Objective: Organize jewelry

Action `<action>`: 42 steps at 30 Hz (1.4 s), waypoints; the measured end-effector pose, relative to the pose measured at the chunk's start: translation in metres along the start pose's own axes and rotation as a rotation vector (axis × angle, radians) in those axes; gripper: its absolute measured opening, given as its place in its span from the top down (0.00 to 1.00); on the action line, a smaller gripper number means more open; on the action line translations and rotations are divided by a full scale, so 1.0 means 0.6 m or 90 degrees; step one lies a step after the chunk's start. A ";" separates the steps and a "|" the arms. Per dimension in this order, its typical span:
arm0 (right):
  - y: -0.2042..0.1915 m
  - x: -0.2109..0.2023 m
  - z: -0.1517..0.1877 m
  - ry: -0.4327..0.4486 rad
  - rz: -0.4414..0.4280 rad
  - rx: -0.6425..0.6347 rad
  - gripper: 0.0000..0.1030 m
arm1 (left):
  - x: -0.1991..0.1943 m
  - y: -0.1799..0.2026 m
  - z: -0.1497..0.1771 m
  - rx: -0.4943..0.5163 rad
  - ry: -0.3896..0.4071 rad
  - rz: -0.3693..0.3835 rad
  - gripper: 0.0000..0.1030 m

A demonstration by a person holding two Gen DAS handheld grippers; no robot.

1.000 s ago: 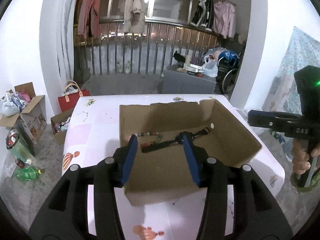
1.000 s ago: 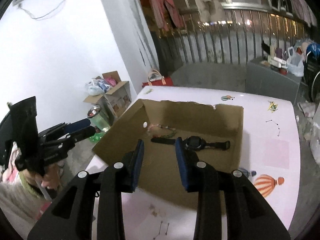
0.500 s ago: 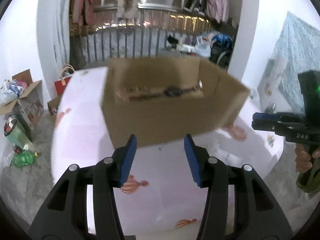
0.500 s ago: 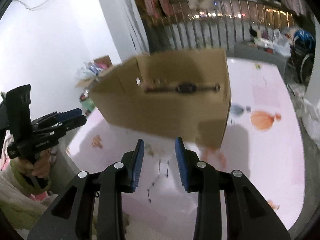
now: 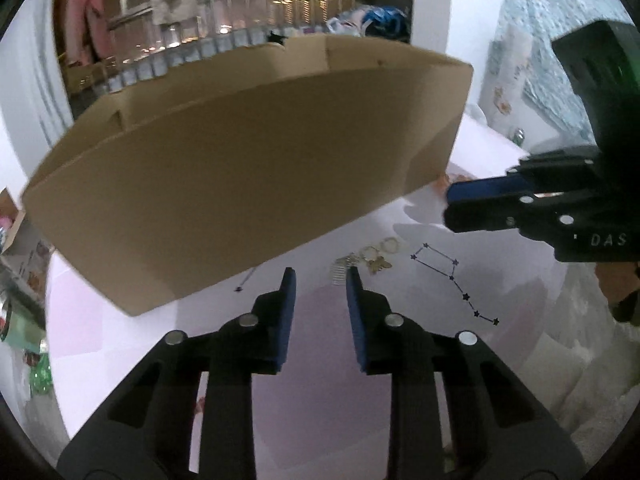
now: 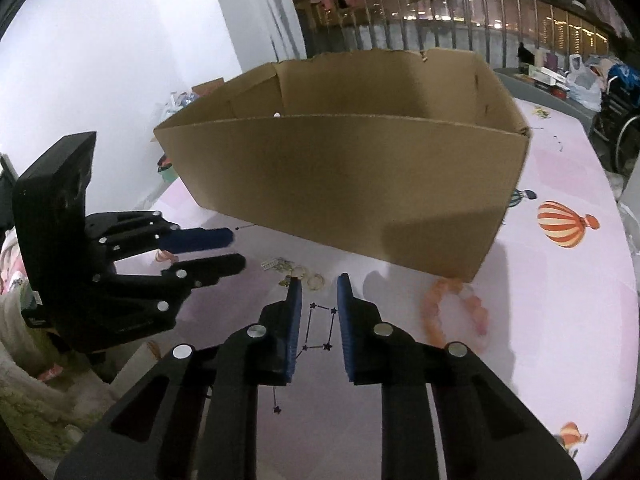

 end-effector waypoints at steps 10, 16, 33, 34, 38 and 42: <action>0.002 0.022 0.001 -0.012 -0.009 0.004 0.82 | 0.041 0.003 -0.006 0.034 -0.041 0.028 0.83; 0.006 0.023 0.001 -0.012 -0.013 0.013 0.82 | 0.043 -0.001 -0.006 0.037 -0.053 0.040 0.93; 0.001 0.019 -0.002 -0.013 -0.025 -0.006 0.82 | -0.020 -0.036 0.045 -0.053 -0.053 0.007 0.96; -0.002 0.021 -0.002 -0.016 -0.024 -0.012 0.82 | -0.023 -0.039 0.049 -0.058 -0.051 0.000 0.96; -0.011 0.031 -0.004 -0.021 -0.010 -0.048 0.82 | -0.032 -0.045 0.055 -0.068 -0.046 -0.014 0.96; -0.019 0.041 -0.007 -0.026 0.006 -0.105 0.82 | -0.034 -0.047 0.058 -0.072 -0.044 -0.014 0.96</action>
Point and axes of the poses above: each gripper's, at about its wrist camera, not at the fingertips, and x roughly the way its jaws point, y to its right, z to its underside, the point moved 8 cm from there along x, roughly the way its jaws point, and after that the axes turned 7 degrees about z, right-handed, at the moved point
